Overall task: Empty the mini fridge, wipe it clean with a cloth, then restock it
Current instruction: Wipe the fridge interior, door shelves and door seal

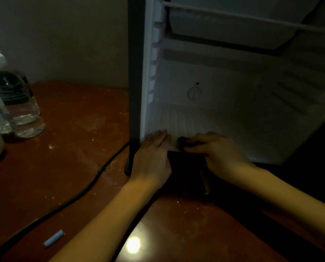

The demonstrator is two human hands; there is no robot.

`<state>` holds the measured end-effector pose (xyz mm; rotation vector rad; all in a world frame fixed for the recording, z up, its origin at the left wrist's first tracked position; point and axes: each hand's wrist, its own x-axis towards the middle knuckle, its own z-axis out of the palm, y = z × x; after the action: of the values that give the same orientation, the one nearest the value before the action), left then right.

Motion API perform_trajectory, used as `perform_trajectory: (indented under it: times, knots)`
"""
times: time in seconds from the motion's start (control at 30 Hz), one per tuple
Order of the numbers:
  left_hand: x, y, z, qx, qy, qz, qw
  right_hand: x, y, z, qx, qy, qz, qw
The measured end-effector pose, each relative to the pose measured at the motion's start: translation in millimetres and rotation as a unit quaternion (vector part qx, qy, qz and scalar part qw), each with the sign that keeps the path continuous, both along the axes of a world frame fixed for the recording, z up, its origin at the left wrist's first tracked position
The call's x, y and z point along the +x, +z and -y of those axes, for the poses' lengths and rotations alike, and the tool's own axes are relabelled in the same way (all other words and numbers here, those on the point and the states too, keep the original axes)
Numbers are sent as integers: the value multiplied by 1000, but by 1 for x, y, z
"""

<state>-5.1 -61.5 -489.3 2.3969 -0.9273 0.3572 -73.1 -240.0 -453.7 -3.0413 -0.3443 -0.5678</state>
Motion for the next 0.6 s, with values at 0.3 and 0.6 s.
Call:
perform_trajectory:
  times: [0.3,0.6]
  knots:
    - [6,6,35,-44,-27,5,999,29,16,15,-9,-104,-64,992]
    - [34,-5,26,-52,-41,73,995,142,23,62,47,-173,-70,981]
